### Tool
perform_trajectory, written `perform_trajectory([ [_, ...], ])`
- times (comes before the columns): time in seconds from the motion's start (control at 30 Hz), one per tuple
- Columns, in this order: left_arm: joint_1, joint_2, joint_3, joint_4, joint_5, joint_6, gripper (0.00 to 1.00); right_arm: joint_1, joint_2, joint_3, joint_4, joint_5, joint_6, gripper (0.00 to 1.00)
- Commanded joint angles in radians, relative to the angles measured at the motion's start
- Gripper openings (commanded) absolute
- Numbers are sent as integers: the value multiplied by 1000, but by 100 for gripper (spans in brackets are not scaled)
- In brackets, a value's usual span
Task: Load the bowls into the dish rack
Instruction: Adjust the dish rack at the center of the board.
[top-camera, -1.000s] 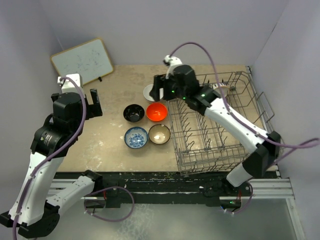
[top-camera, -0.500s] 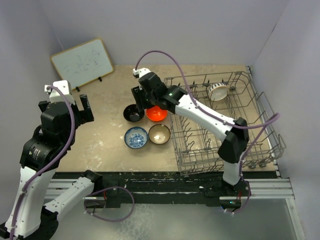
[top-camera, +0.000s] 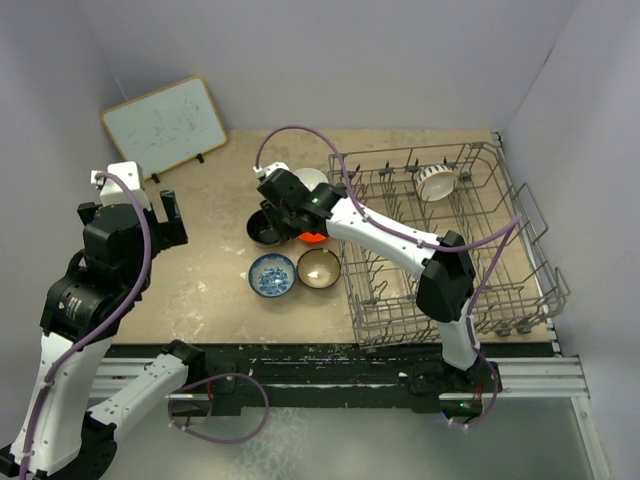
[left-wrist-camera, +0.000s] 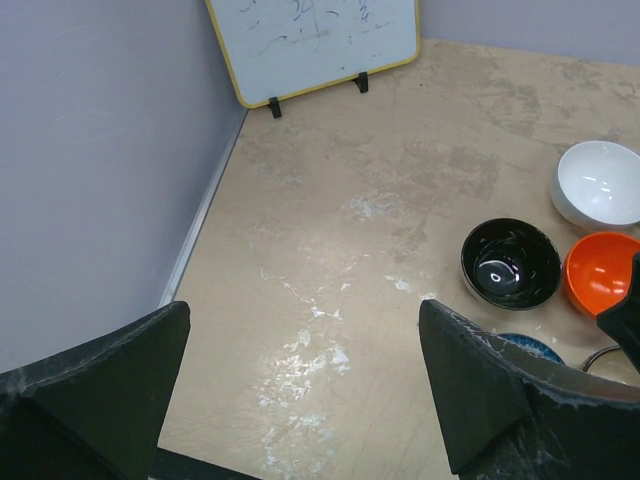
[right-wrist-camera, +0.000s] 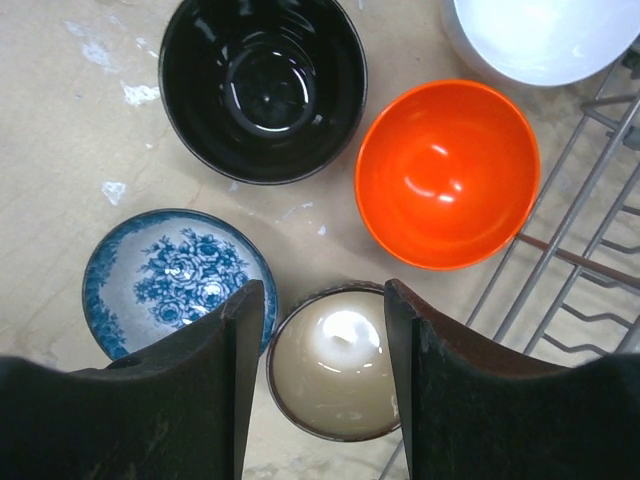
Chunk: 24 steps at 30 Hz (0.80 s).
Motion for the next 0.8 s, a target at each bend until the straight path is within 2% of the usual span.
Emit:
perform_trajectory([
  [0.0, -6, 0, -6, 21, -18, 19, 99, -6, 31, 32, -49, 69, 18, 54],
  [0.17, -6, -4, -7, 21, -18, 21, 99, -7, 31, 31, -54, 38, 33, 55],
  [0.77, -5, -13, -6, 17, -22, 24, 99, -181, -10, -39, -89, 169, 54, 59],
])
